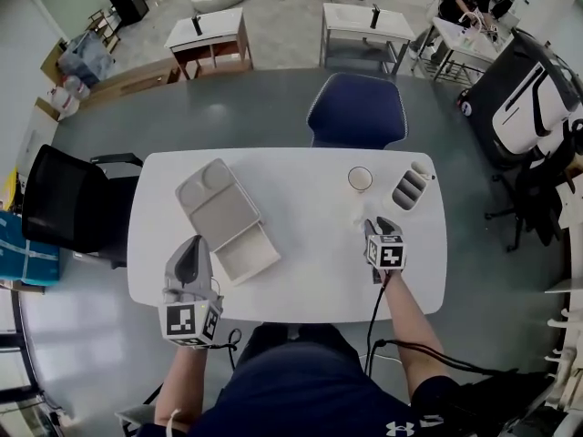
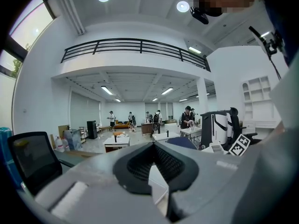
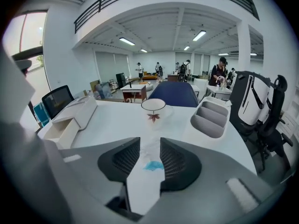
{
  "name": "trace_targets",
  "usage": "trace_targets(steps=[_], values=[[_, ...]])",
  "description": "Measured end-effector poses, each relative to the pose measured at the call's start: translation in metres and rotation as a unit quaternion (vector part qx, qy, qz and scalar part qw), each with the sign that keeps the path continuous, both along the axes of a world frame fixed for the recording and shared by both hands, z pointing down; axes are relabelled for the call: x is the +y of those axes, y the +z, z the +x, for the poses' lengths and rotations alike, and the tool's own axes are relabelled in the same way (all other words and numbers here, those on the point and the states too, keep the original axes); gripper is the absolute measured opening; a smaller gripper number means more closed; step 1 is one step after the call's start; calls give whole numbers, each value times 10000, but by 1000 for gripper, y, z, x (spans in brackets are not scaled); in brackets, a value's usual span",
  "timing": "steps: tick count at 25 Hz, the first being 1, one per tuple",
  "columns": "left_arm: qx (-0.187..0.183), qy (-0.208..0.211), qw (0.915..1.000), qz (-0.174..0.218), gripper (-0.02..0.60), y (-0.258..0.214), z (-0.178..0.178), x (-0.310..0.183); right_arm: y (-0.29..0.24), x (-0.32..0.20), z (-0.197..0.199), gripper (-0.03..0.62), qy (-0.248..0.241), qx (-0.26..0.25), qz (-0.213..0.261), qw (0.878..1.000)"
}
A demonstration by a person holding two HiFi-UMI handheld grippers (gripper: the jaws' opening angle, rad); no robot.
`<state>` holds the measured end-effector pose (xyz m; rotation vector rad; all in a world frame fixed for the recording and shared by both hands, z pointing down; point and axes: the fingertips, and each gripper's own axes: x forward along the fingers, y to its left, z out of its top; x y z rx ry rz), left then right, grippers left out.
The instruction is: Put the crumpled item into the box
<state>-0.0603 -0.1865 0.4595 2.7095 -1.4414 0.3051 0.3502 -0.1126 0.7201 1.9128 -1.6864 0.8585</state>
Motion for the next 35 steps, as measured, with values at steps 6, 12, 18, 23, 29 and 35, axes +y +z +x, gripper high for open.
trace_targets(steps=[6, 12, 18, 23, 29, 35], values=[[-80, -260, 9996, -33, 2, 2, -17, 4, 38, -12, -1, 193, 201, -419, -429, 9980], [-82, -602, 9980, -160, 2, 9, -44, 11, 59, -9, 2, 155, 400, -504, -688, 9956], [-62, -591, 9980, -199, 2, 11, -46, 15, 55, -7, -2, 21, 396, -538, -583, 9961], [-21, -437, 9988, -198, 2, 11, -35, 15, 39, -3, -16, 17, 276, -627, -376, 9969], [70, -278, 9995, -162, 2, 9, -28, 18, 4, -3, -39, 14, -5, -552, 62, 9985], [143, -240, 9995, -140, 2, 10, -36, 22, -52, -18, -78, 12, -344, -655, 628, 9953]])
